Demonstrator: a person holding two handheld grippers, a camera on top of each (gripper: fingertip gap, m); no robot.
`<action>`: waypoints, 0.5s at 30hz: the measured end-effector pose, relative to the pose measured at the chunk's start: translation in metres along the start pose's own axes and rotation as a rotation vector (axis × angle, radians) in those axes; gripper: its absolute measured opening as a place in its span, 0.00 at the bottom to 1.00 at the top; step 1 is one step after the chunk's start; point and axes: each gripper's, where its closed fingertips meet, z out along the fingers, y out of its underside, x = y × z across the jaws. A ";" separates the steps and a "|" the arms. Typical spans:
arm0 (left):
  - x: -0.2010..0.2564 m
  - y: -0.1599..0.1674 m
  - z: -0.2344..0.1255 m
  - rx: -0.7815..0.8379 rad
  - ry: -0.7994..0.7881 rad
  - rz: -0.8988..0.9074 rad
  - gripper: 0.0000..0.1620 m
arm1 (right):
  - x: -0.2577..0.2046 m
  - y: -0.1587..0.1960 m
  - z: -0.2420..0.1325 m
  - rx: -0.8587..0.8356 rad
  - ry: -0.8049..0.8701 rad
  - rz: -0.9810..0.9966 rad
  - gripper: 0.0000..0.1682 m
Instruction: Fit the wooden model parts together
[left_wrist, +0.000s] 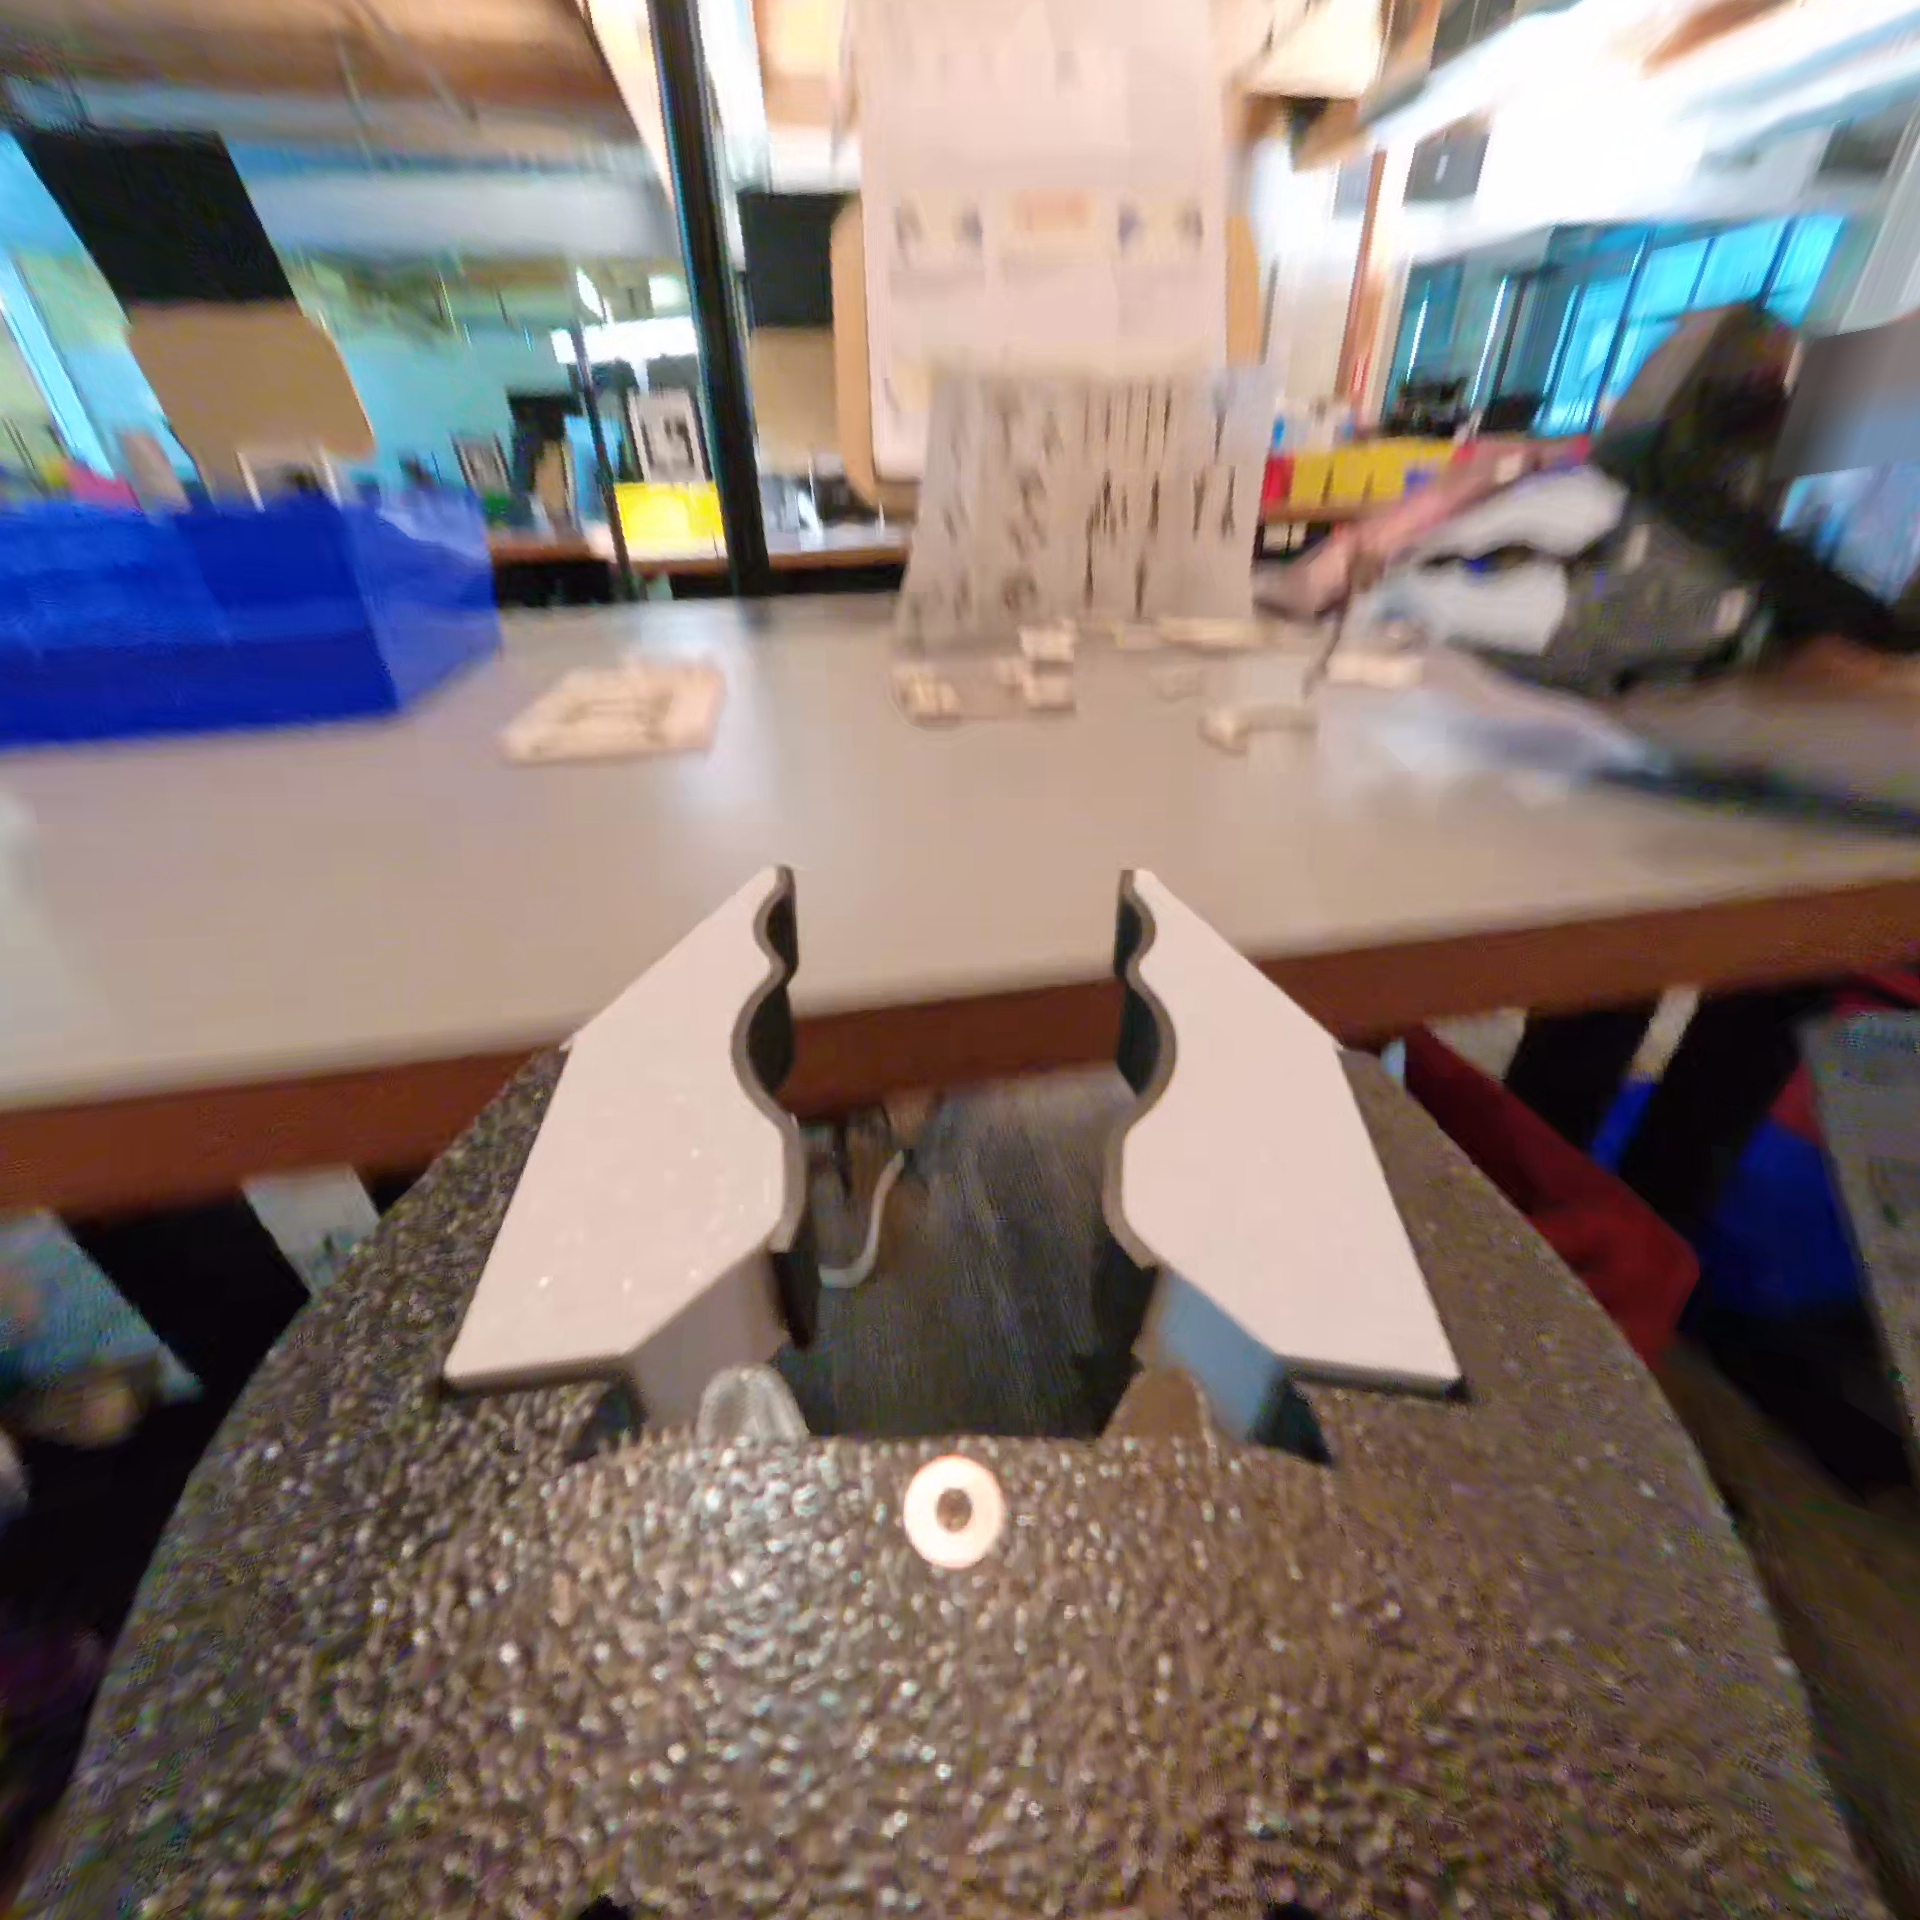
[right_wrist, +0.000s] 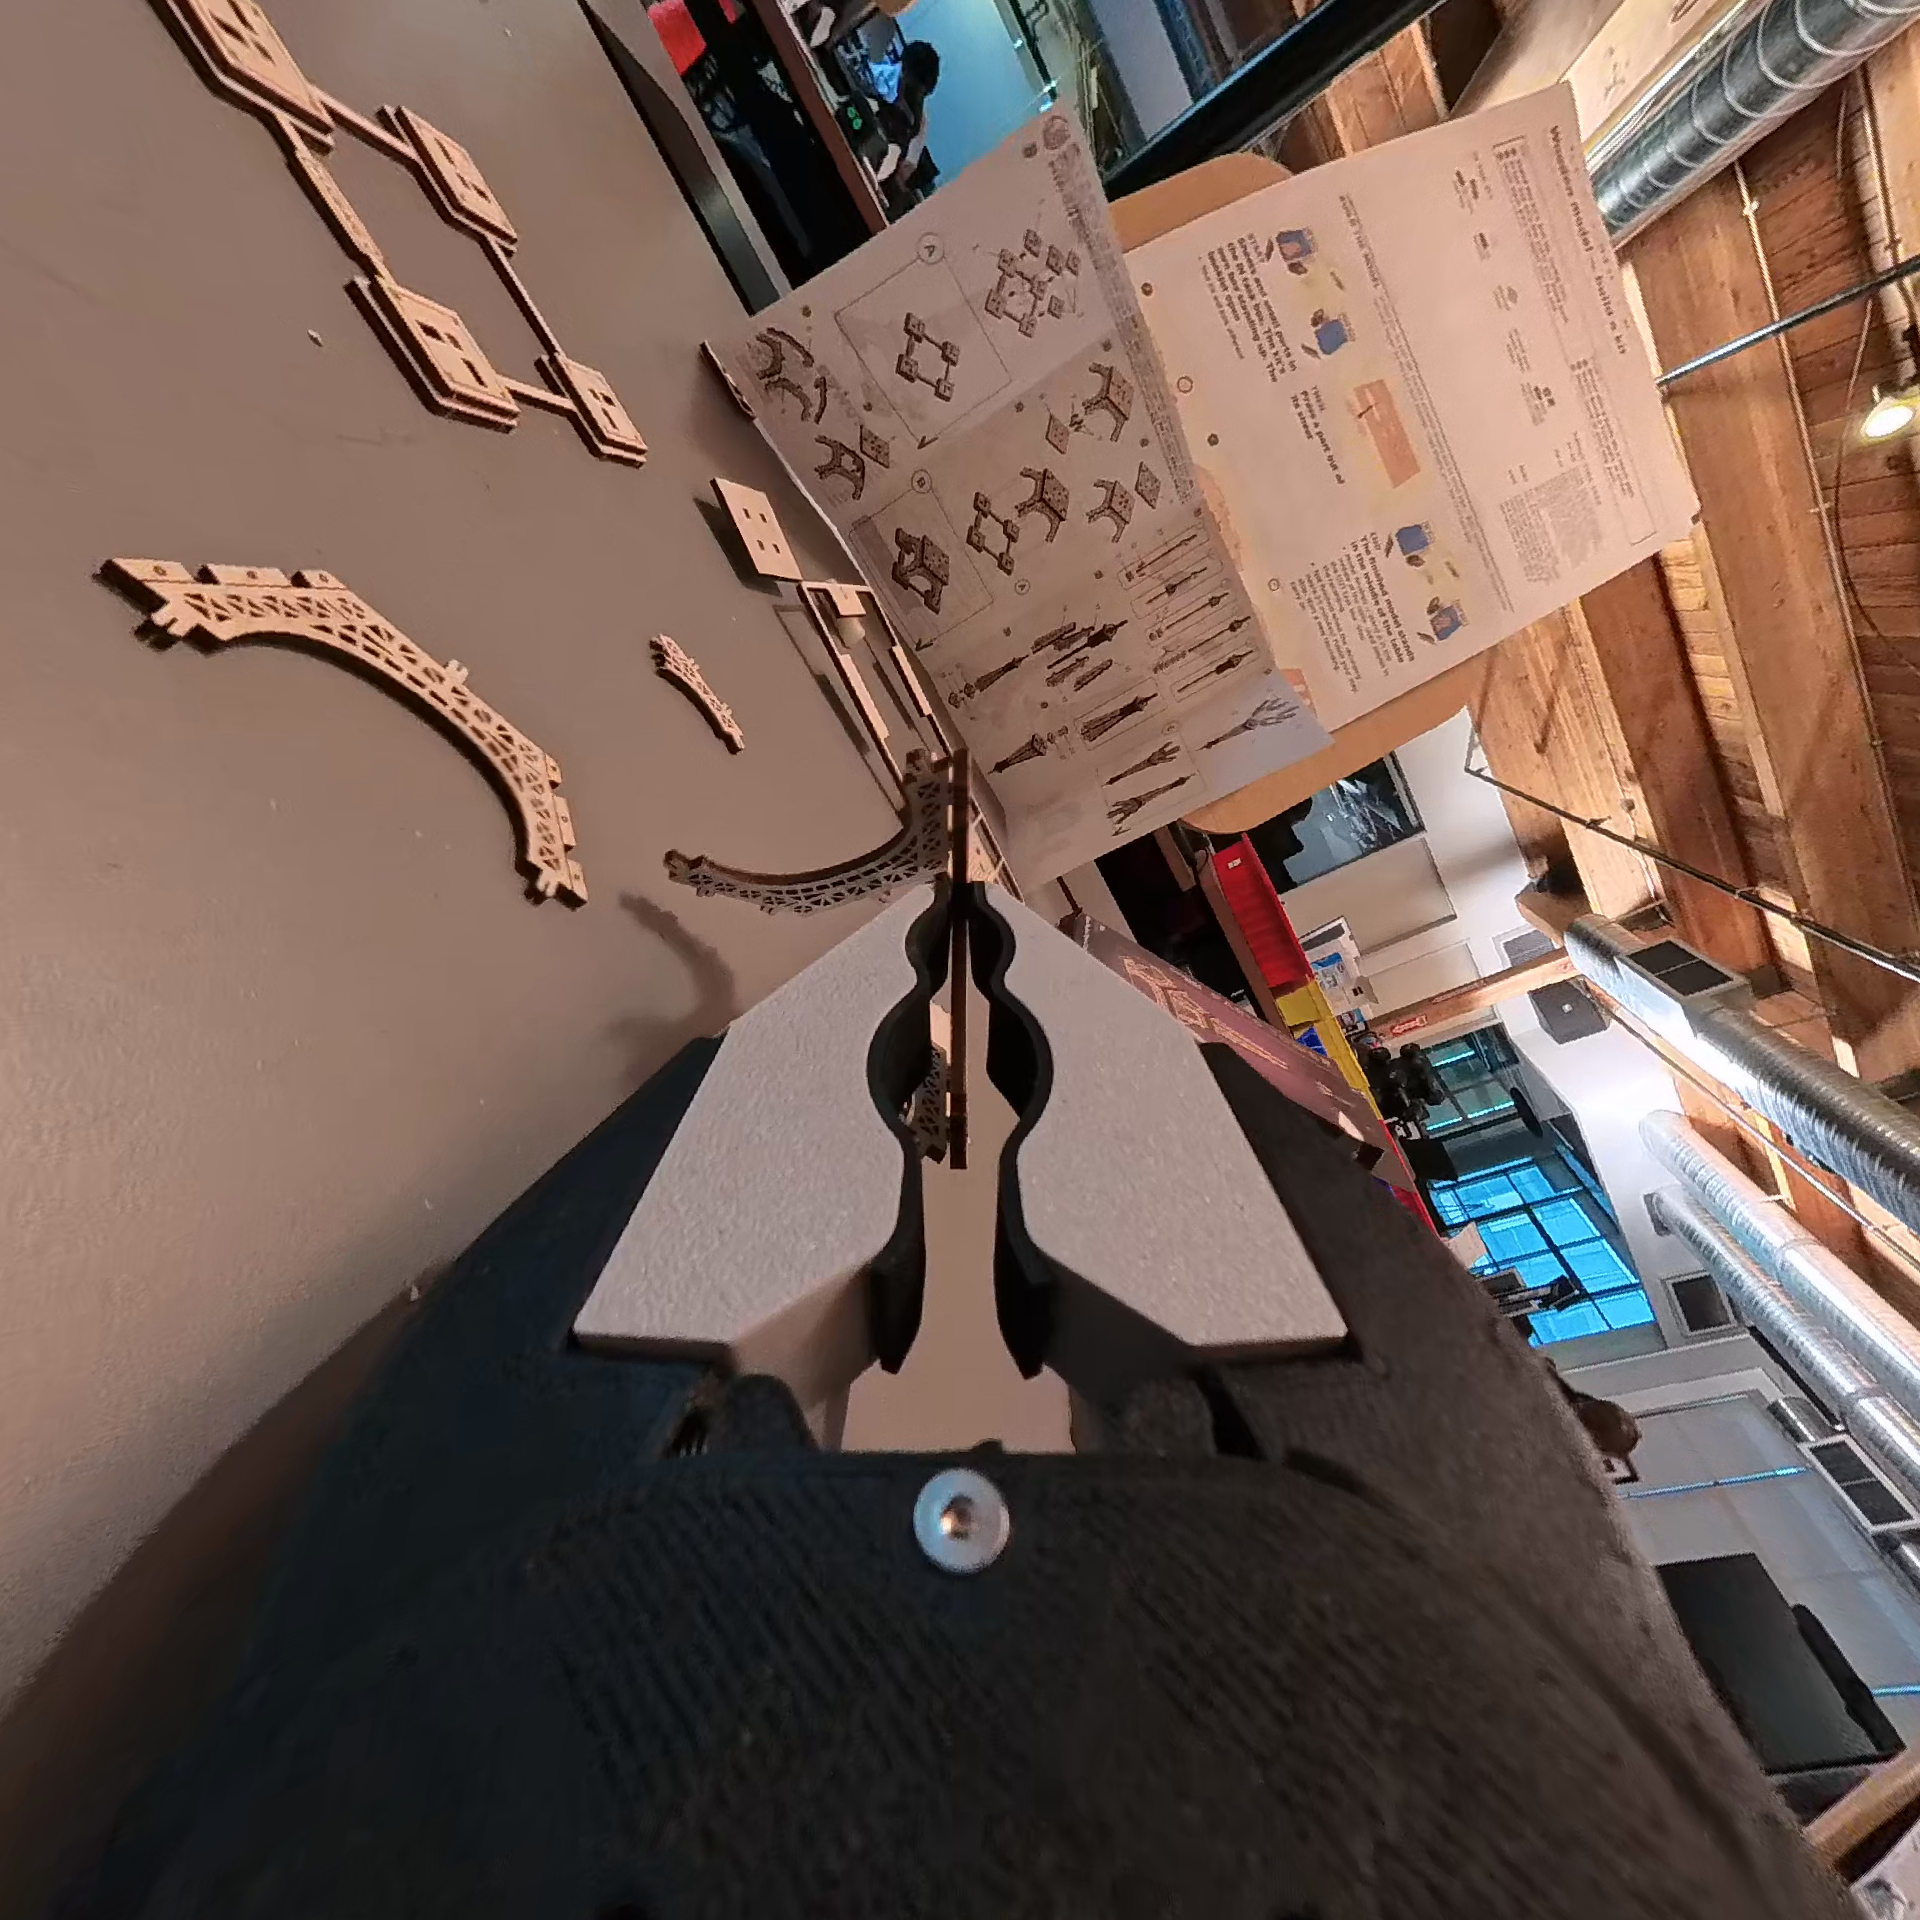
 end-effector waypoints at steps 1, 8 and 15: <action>-0.008 -0.026 0.004 0.049 -0.002 0.019 0.34 | -0.002 0.000 0.000 0.000 -0.007 -0.010 0.00; -0.124 -0.085 0.102 -0.098 -0.197 0.214 0.33 | -0.008 0.002 0.002 -0.025 -0.018 -0.053 0.00; -0.293 -0.065 0.199 -0.375 -0.673 0.762 0.37 | -0.013 0.007 -0.002 -0.054 -0.029 -0.088 0.01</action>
